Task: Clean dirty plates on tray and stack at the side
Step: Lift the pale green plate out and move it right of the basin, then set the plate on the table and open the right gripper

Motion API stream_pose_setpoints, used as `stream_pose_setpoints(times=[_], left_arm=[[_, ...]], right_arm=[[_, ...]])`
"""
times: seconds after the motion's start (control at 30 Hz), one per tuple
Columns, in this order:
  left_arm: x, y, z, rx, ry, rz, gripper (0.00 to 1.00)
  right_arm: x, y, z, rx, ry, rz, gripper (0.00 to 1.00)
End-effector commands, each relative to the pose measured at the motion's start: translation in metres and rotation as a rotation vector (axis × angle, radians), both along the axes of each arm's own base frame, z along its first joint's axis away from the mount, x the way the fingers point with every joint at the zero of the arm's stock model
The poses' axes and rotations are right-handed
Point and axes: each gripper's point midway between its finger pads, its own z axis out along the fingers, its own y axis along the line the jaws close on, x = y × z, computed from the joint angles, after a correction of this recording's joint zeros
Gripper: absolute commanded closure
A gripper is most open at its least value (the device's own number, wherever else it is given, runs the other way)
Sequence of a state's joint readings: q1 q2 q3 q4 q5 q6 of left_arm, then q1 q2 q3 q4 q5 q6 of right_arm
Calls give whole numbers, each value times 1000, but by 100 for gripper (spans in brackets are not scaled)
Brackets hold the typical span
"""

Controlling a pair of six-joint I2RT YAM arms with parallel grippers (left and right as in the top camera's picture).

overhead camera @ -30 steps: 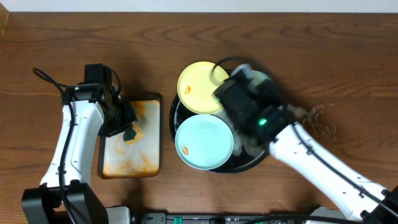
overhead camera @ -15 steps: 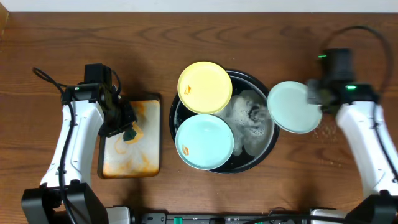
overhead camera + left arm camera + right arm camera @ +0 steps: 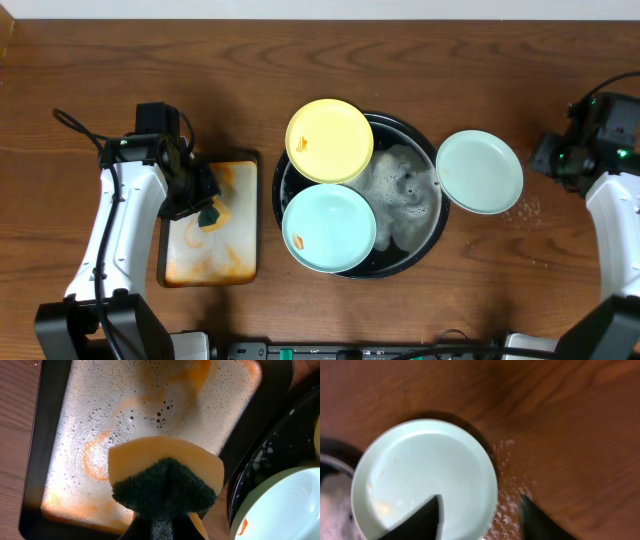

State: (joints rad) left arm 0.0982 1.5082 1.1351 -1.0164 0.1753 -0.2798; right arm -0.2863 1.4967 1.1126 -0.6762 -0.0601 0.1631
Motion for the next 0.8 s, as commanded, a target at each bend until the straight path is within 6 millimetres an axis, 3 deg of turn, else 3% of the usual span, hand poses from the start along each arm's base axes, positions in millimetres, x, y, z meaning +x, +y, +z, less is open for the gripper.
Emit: stream_pose_setpoints(times=[0.0, 0.1, 0.27, 0.47, 0.63, 0.77], left_arm=[[-3, 1, -1, 0, 6, -11, 91], [-3, 1, -1, 0, 7, -11, 91], [-3, 1, -1, 0, 7, -11, 91], [-5, 1, -1, 0, 12, -11, 91], [-5, 1, -1, 0, 12, -11, 91], [-6, 1, -2, -1, 17, -11, 91]], right_arm=[[-2, 1, -42, 59, 64, -32, 46], [3, -6, -61, 66, 84, -46, 59], [9, -15, -90, 82, 115, -65, 61], [7, -6, -121, 138, 175, -31, 68], [5, -10, -122, 117, 182, -10, 97], [-4, -33, -123, 92, 197, -103, 99]])
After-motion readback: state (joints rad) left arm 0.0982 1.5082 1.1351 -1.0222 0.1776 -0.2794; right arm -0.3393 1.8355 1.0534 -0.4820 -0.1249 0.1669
